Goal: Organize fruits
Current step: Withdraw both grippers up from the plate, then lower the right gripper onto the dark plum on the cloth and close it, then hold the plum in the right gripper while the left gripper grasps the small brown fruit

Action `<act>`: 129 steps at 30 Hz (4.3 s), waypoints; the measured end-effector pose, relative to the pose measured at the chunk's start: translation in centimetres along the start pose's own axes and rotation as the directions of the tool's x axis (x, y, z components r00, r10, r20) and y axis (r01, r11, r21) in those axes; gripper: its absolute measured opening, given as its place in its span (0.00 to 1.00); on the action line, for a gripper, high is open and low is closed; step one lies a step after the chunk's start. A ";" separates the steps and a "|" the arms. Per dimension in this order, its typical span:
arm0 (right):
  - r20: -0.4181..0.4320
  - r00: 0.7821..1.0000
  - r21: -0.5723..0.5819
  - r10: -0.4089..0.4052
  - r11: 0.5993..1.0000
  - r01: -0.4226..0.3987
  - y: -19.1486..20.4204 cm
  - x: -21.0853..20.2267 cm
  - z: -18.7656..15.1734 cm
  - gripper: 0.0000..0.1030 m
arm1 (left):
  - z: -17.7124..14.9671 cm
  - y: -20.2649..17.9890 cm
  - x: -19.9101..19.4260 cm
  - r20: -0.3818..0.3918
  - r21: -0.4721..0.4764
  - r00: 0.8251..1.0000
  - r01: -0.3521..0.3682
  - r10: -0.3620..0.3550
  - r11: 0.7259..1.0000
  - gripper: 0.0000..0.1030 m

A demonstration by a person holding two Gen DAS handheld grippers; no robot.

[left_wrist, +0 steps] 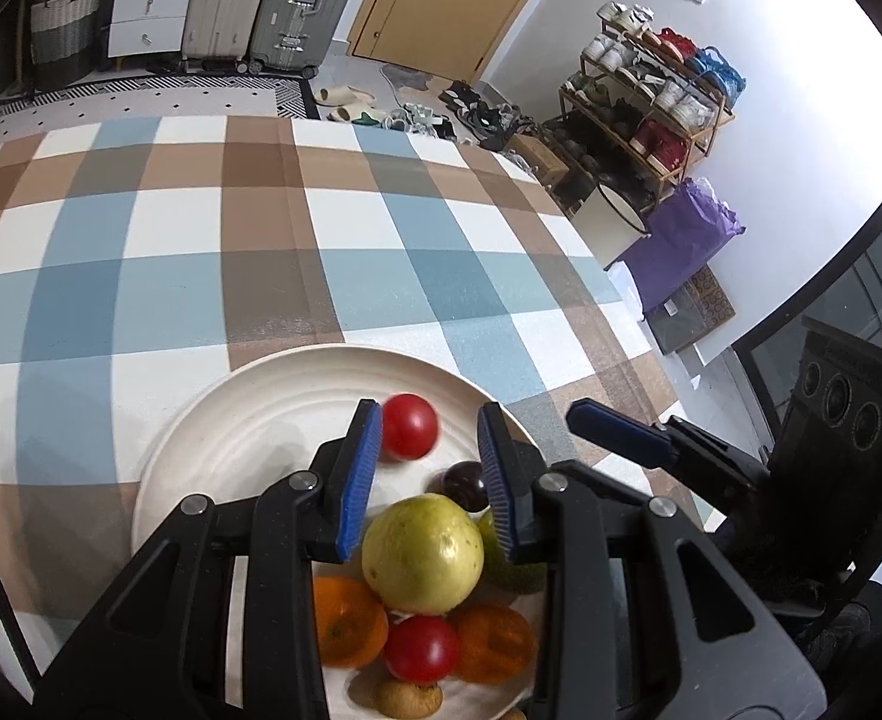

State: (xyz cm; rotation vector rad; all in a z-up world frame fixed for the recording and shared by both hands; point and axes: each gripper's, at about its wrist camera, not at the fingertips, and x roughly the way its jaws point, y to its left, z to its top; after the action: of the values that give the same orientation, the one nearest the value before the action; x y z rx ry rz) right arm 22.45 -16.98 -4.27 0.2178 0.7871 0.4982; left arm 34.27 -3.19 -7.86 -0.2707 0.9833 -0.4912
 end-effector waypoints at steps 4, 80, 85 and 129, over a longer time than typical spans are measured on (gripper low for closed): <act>0.019 1.000 0.001 -0.011 1.000 0.011 0.2 -1.3 0.0 0.49 | -0.4 -0.3 -1.9 0.020 0.000 1.000 -0.006 0.006 1.000 0.28; -0.068 0.995 -0.191 -0.071 0.980 0.056 8.0 -6.8 -12.8 0.94 | -20.9 -2.7 -14.4 0.130 -0.013 0.955 -0.267 0.267 0.963 0.99; -0.101 0.992 -0.184 -0.078 0.981 0.058 7.7 -5.7 -12.8 0.79 | -21.0 -2.2 -14.0 0.116 -0.021 0.957 -0.266 0.266 0.964 0.99; -0.125 0.992 -0.141 0.015 0.989 -0.033 6.6 -6.5 -12.5 0.21 | -21.0 -2.3 -11.5 0.039 -0.033 0.967 -0.250 0.251 0.968 0.99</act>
State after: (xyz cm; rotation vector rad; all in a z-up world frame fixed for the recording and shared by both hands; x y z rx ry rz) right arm 7.23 -14.50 -6.44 0.0637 0.8659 0.5932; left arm 10.66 0.73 -9.73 -0.1777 0.9668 -0.2401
